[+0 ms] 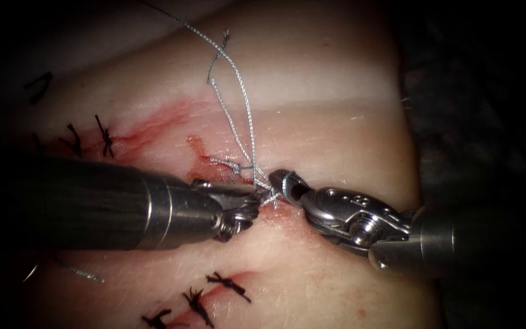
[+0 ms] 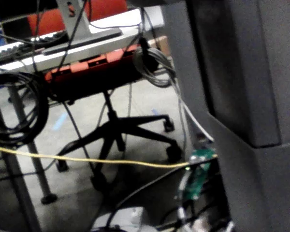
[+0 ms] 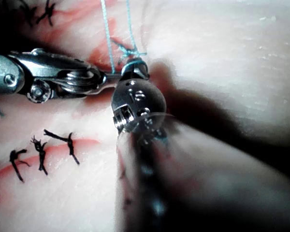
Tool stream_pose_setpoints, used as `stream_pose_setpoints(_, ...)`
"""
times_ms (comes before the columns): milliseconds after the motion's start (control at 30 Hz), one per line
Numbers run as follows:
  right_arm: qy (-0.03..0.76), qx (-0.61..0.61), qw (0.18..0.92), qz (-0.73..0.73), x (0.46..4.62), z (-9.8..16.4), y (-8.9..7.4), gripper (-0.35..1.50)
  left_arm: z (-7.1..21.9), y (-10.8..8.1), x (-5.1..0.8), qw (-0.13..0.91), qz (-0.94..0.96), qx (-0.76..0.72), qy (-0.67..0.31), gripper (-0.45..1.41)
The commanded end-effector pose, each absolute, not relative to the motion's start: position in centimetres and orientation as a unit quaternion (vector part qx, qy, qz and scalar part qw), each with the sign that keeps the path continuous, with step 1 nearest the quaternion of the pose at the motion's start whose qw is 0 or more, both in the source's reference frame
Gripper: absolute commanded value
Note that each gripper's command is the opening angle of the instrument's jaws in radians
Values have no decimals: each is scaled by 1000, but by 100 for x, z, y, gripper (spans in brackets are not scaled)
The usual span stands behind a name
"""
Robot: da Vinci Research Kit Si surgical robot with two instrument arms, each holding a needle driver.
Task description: Wound Closure
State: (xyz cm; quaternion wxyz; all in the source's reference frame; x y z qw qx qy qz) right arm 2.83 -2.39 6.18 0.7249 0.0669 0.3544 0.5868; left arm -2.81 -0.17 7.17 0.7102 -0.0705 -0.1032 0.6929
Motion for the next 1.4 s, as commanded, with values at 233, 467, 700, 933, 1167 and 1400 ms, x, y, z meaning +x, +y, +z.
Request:
stream_pose_setpoints(233, 353, 54, 720, 595, 301, 625, -240, -35, 724, -19, -289, 713, 690, -70, -101, -45)
stream_pose_setpoints(467, 352, 62, 724, 591, 309, 628, -239, -35, 721, -24, -298, 706, 698, -69, -99, -45)
stream_pose_setpoints(700, 355, 60, 726, 586, 311, 631, -239, -35, 722, -25, -301, 705, 698, -68, -103, -45)
stream_pose_setpoints(933, 356, 56, 730, 581, 313, 634, -242, -35, 724, -26, -300, 705, 698, -67, -106, -45)
stream_pose_setpoints(1167, 358, 52, 733, 575, 313, 639, -242, -35, 726, -24, -299, 705, 698, -66, -109, -45)
stream_pose_setpoints(1400, 360, 46, 742, 564, 310, 650, -243, -35, 730, -18, -298, 705, 697, -65, -114, -45)
